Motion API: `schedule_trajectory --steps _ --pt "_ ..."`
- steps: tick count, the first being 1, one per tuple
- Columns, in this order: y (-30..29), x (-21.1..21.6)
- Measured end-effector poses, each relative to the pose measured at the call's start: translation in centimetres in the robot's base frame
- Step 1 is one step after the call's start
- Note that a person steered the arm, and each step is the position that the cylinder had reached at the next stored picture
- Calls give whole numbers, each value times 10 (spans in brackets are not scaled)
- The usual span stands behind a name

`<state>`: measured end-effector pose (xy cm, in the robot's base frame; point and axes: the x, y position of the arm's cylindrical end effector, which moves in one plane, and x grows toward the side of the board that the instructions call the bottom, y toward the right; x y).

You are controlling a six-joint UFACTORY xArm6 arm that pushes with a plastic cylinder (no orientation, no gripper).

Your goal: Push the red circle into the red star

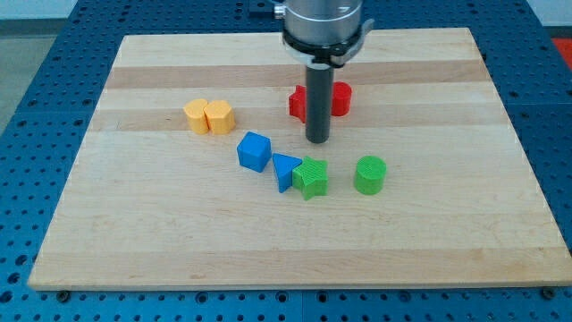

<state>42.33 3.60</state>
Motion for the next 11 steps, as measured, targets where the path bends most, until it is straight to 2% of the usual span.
schedule_trajectory --steps 1,2,3,6,8,11 --pt "47 -12" --pt "85 -54" --pt "90 -92" --pt "45 -88" --pt "43 -80" --pt "-26 -74"
